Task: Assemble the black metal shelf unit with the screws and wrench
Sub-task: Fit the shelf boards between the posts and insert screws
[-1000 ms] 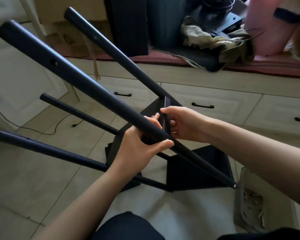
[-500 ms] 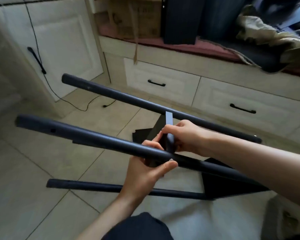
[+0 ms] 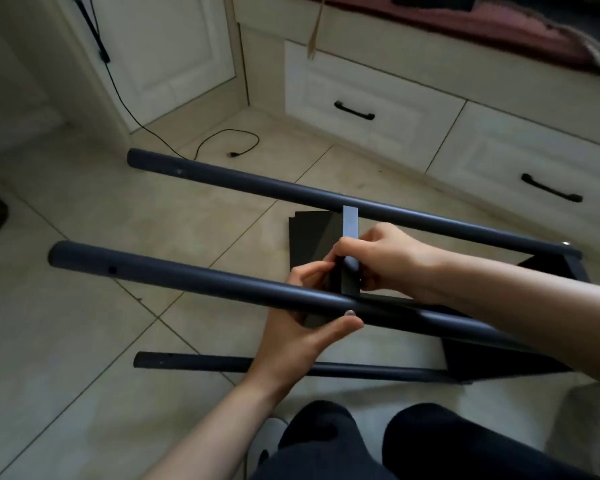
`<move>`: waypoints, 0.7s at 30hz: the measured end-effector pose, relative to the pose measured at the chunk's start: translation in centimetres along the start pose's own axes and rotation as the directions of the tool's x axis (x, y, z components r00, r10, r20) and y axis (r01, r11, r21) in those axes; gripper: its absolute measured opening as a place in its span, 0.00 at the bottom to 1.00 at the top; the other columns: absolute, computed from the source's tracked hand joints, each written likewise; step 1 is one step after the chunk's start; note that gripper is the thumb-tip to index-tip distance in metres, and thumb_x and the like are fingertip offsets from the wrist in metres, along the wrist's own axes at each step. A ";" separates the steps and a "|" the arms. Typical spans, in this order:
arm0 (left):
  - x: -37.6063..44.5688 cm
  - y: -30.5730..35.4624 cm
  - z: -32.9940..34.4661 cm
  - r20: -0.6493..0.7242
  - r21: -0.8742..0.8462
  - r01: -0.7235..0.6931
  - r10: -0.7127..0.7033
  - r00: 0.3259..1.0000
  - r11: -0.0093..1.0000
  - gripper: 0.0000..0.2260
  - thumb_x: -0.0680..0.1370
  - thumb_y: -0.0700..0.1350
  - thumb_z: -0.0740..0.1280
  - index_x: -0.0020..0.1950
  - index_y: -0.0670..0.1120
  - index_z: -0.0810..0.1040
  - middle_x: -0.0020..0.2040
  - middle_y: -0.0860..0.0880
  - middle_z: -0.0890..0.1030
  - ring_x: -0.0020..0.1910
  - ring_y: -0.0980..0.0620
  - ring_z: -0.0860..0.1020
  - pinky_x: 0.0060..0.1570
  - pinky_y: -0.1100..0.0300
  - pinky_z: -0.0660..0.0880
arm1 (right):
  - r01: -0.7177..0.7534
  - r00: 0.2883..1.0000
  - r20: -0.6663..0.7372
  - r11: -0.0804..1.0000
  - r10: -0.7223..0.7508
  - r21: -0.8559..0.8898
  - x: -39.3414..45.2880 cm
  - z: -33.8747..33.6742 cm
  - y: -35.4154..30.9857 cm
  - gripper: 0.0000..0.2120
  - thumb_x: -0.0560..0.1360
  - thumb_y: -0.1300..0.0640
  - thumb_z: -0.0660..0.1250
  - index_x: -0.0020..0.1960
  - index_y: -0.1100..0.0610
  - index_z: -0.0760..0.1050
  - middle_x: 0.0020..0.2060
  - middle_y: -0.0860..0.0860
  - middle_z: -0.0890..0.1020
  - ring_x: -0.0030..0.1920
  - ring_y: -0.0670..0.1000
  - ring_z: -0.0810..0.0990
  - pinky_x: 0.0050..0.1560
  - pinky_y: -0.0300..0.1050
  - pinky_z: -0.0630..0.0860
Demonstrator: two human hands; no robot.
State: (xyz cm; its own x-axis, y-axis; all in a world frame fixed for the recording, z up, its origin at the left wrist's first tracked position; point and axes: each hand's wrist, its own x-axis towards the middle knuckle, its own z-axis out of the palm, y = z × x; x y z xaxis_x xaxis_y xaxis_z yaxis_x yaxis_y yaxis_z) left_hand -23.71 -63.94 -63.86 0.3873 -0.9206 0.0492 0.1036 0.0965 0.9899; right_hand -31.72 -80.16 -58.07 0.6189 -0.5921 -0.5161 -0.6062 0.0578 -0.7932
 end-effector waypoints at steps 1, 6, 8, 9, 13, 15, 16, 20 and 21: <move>-0.1 -0.1 -0.2 0.008 0.012 0.002 -0.002 1.000 1.000 0.29 0.69 0.47 0.78 0.67 0.61 0.73 0.65 0.56 0.79 0.66 0.54 0.77 0.60 0.64 0.76 | -0.001 1.000 -0.011 1.000 0.001 -0.005 0.0 0.2 0.0 0.17 0.71 0.48 0.70 0.44 0.63 0.84 0.34 0.56 0.83 0.35 0.53 0.80 0.41 0.50 0.78; -1.3 -0.6 -1.5 0.023 0.113 0.070 -0.073 0.997 0.991 0.32 0.67 0.52 0.78 0.66 0.72 0.70 0.66 0.66 0.75 0.68 0.64 0.72 0.58 0.72 0.72 | 0.020 1.000 -0.006 0.999 -0.020 -0.034 -0.4 1.4 0.0 0.14 0.72 0.49 0.70 0.34 0.59 0.78 0.28 0.54 0.77 0.31 0.53 0.76 0.36 0.48 0.75; -1.9 -0.7 -2.2 0.018 0.133 0.135 -0.138 0.990 0.982 0.33 0.65 0.54 0.78 0.65 0.74 0.70 0.67 0.68 0.75 0.68 0.66 0.72 0.58 0.72 0.73 | 0.030 0.999 0.018 0.999 -0.029 -0.045 -0.5 2.1 -0.1 0.14 0.73 0.51 0.69 0.34 0.59 0.78 0.28 0.53 0.77 0.31 0.52 0.76 0.35 0.46 0.76; -2.3 -0.9 -2.5 0.014 0.131 0.171 -0.175 0.985 0.976 0.34 0.65 0.54 0.78 0.66 0.74 0.70 0.67 0.67 0.75 0.68 0.65 0.72 0.58 0.69 0.74 | 0.032 0.999 0.025 0.998 -0.031 -0.052 -0.6 2.4 -0.1 0.13 0.73 0.51 0.70 0.35 0.59 0.78 0.29 0.53 0.77 0.31 0.51 0.76 0.35 0.45 0.76; -4.0 -1.1 -3.5 -0.002 0.083 0.277 -0.277 0.961 0.957 0.37 0.65 0.49 0.80 0.70 0.63 0.70 0.67 0.58 0.78 0.65 0.56 0.78 0.59 0.56 0.79 | 0.028 0.998 0.048 0.998 -0.026 -0.048 -0.8 3.9 0.3 0.12 0.73 0.52 0.71 0.35 0.58 0.77 0.23 0.47 0.76 0.25 0.45 0.75 0.27 0.38 0.72; -4.6 -0.9 -3.7 -0.006 0.060 0.288 -0.288 0.957 0.956 0.37 0.63 0.51 0.81 0.70 0.60 0.71 0.65 0.57 0.80 0.63 0.55 0.80 0.56 0.60 0.79 | 0.015 0.997 0.075 1.000 -0.013 -0.028 -0.9 4.5 0.3 0.11 0.73 0.53 0.71 0.36 0.58 0.77 0.22 0.46 0.76 0.24 0.44 0.74 0.26 0.36 0.71; -4.8 -0.8 -3.7 -0.013 0.049 0.291 -0.291 0.957 0.955 0.37 0.63 0.52 0.81 0.70 0.59 0.71 0.63 0.56 0.81 0.62 0.55 0.80 0.55 0.61 0.78 | 0.012 0.997 0.082 1.000 -0.010 -0.020 -0.9 4.7 0.2 0.11 0.73 0.53 0.71 0.36 0.58 0.77 0.22 0.46 0.76 0.25 0.45 0.74 0.26 0.37 0.71; -5.8 -0.4 -4.0 -0.063 -0.005 0.317 -0.317 0.946 0.948 0.36 0.62 0.53 0.83 0.68 0.61 0.73 0.60 0.55 0.84 0.61 0.54 0.81 0.56 0.62 0.79 | 0.008 0.995 0.103 1.000 -0.006 -0.015 -1.0 5.7 -0.3 0.11 0.72 0.53 0.70 0.36 0.58 0.76 0.22 0.47 0.73 0.27 0.48 0.72 0.25 0.39 0.69; -6.0 -0.4 -4.2 -0.067 -0.008 0.320 -0.320 0.945 0.947 0.36 0.62 0.53 0.81 0.67 0.61 0.73 0.60 0.55 0.84 0.61 0.54 0.81 0.55 0.62 0.79 | 0.006 0.993 0.116 1.000 -0.004 -0.020 -1.0 5.9 -0.4 0.11 0.72 0.53 0.70 0.36 0.58 0.75 0.21 0.46 0.73 0.26 0.48 0.71 0.25 0.39 0.69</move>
State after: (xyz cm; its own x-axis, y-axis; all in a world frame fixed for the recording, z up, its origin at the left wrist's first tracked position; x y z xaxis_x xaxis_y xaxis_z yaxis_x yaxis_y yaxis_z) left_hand -22.27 -56.88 -65.11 0.3944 -0.8755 -0.2791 0.2297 -0.2002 0.9525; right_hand -29.14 -74.83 -59.10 0.6749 -0.4952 -0.5470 -0.6122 0.0380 -0.7898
